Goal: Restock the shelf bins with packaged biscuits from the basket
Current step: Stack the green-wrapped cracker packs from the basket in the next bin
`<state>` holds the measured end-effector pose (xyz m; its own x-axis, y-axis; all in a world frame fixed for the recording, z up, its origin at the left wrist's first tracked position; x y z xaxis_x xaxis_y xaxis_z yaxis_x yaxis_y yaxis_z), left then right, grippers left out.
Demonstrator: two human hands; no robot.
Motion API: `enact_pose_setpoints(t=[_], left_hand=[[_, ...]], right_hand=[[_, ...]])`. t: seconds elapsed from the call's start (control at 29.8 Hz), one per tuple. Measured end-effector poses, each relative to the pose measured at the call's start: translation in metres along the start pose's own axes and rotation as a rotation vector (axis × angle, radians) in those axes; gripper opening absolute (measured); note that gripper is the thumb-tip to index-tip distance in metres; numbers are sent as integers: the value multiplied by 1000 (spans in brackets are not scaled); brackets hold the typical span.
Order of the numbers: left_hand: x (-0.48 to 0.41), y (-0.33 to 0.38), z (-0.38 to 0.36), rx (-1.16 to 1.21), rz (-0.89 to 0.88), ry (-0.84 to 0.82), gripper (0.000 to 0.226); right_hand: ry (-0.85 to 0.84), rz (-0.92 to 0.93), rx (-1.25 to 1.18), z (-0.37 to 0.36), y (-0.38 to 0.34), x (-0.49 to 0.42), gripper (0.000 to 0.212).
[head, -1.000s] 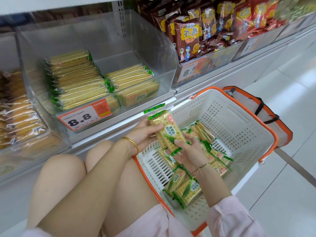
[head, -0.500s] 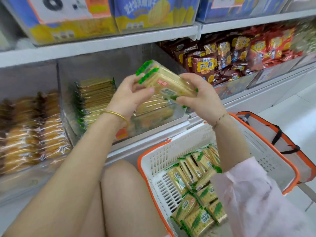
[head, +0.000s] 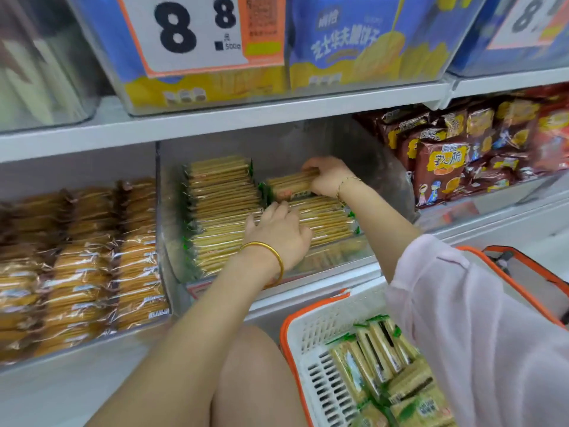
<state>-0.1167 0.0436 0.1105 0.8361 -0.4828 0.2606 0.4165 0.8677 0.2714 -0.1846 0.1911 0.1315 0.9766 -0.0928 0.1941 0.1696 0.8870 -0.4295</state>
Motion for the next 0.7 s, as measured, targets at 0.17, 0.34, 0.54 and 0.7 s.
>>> enact_pose_setpoints(t=[0.17,0.34,0.54,0.7], left_hand=[[4,1,1,15,-13,36,52],[3,1,0,13,-12,42,51],[5,2,1,21,-16,38,52],[7,2,3,32,-19,54,51]], right_hand=[[-84,-2,12,-7,-1,-6,51],[-137,34,30,-14,-4,-3,38],[-128,42,246,-12,-3,-3,44],[-117,53,310,-20,1,-8,44]])
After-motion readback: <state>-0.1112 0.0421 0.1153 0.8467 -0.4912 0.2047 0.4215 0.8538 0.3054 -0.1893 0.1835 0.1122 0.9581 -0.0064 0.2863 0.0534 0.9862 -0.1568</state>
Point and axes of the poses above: each hand's wrist, its own x-axis away from the middle knuckle, its own z-axis out of the back of the hand, y = z × x, the point moved 2 cm from there along -x, towards the middle knuckle, and after that the axes turned 4 degrees about -y, right-handed, at the moved point
